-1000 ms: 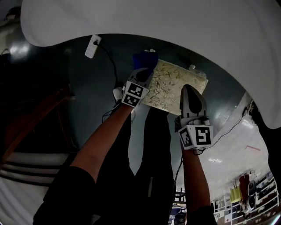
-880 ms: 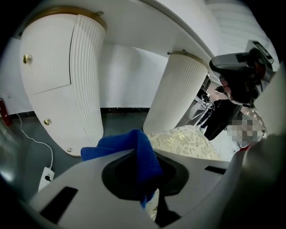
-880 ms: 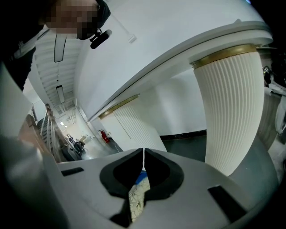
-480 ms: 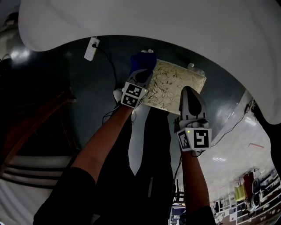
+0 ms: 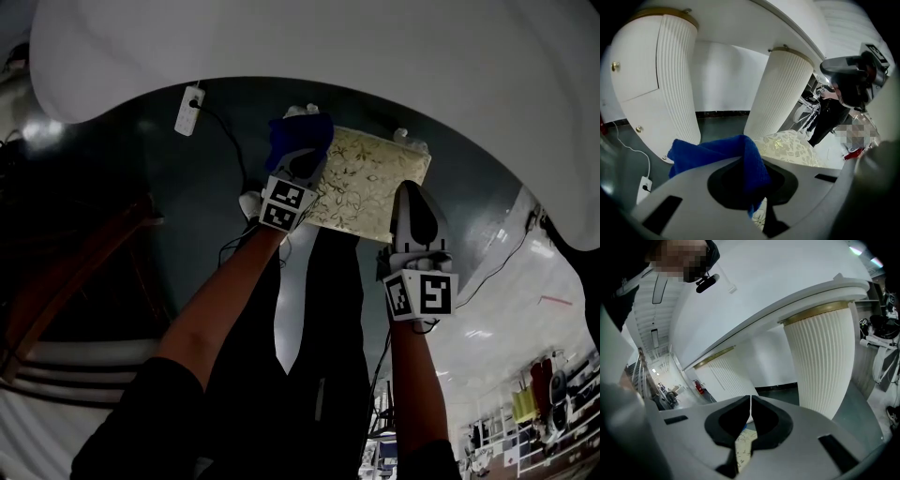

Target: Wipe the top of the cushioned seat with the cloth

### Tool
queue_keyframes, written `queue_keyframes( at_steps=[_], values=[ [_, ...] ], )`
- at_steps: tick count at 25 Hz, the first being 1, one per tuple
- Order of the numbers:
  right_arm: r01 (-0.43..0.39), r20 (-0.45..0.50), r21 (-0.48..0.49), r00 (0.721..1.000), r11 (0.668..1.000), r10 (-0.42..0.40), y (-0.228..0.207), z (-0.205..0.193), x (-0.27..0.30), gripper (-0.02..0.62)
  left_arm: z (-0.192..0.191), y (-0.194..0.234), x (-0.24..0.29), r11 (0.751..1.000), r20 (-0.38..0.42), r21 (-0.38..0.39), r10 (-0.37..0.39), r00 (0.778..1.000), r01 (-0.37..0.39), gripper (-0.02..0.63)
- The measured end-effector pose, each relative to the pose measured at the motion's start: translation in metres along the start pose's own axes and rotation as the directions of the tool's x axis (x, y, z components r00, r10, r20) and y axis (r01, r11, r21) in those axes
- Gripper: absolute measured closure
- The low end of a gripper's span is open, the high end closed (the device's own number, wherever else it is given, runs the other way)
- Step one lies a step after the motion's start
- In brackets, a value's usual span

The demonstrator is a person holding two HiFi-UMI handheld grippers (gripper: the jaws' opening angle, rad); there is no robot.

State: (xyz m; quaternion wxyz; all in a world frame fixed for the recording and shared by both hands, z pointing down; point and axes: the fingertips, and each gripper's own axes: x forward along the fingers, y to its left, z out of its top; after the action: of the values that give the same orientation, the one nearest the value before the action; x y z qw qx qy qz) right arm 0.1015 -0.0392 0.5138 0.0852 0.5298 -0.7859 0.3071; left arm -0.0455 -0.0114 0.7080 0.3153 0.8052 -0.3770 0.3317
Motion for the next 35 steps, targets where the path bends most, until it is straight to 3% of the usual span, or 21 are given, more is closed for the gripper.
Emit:
queue_keyframes(
  at_steps=[10, 19, 26, 35],
  values=[
    [-0.009, -0.01, 0.045, 1.0, 0.999, 0.009, -0.018, -0.003, -0.011, 0.557, 0.011, -0.041, 0.02, 0.999, -0.013, -0.002, -0.046, 0.999, 0.046, 0.568],
    [0.056, -0.026, 0.043, 0.998, 0.997, -0.055, -0.047, -0.006, -0.024, 0.557, 0.017, -0.058, 0.028, 0.997, -0.014, -0.025, -0.071, 0.997, 0.071, 0.568],
    [0.086, -0.023, 0.047, 0.996, 0.995, -0.085, -0.06, -0.009, -0.028, 0.557, 0.021, -0.089, 0.042, 0.992, -0.03, 0.037, -0.12, 0.992, 0.121, 0.568],
    [0.115, -0.019, 0.06, 0.993, 0.992, -0.115, -0.077, -0.008, -0.04, 0.557, 0.024, -0.111, 0.054, 0.99, -0.048, 0.031, -0.135, 0.99, 0.137, 0.568]
  ],
)
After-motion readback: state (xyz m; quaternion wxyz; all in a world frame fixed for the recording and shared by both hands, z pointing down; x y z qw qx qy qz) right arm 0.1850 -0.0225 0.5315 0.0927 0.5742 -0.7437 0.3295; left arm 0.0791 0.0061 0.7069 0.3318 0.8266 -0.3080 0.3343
